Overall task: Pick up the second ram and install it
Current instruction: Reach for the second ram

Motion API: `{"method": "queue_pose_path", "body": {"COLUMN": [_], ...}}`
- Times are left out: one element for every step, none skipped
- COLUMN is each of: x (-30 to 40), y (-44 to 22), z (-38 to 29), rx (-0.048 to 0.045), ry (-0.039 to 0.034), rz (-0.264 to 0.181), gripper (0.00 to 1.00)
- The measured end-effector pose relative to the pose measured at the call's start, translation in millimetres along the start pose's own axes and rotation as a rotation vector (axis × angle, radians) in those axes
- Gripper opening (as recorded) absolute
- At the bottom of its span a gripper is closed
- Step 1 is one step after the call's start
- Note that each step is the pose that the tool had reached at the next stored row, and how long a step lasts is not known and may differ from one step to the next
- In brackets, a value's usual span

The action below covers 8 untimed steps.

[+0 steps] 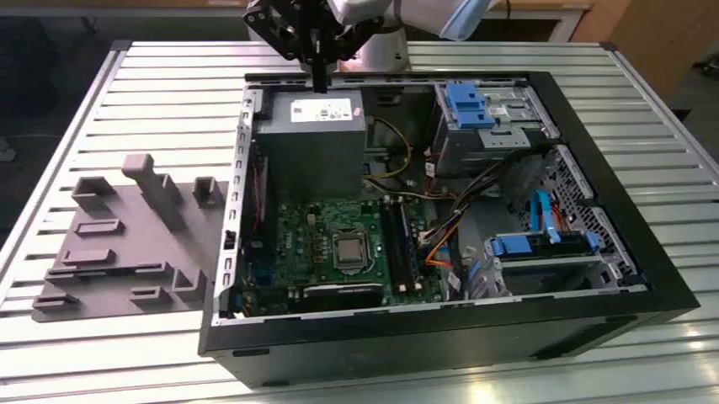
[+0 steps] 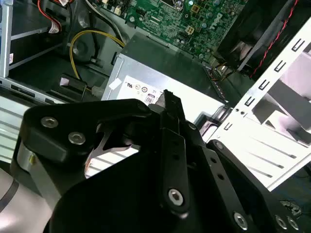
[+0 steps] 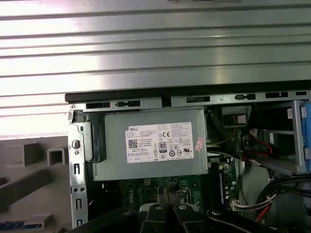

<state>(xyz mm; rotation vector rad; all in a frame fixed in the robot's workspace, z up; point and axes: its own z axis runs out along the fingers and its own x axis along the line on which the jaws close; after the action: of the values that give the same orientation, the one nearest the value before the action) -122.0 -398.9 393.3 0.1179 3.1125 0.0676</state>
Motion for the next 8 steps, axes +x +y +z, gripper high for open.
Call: {"method": "queue_pose_path", "body": {"x": [0.0, 0.0, 0.1, 0.3, 0.5, 0.7, 1.0, 1.3], "y": [0.0, 0.0, 0.0, 0.0, 0.0, 0.0, 0.0, -0.1], "z": [0.0, 0.0, 0.0, 0.0, 0.0, 0.0, 0.0, 0.0], "rx": [0.0, 0.0, 0.0, 0.0, 0.0001, 0.0, 0.0, 0.0], "ry": [0.0, 0.0, -0.0001, 0.0, 0.0, 0.0, 0.0, 0.0], "rz": [0.0, 0.0, 0.0, 0.0, 0.0, 0.0, 0.0, 0.0], "gripper": [0.11, 0.11, 0.11, 0.11, 0.11, 0.11, 0.11, 0.11]}}
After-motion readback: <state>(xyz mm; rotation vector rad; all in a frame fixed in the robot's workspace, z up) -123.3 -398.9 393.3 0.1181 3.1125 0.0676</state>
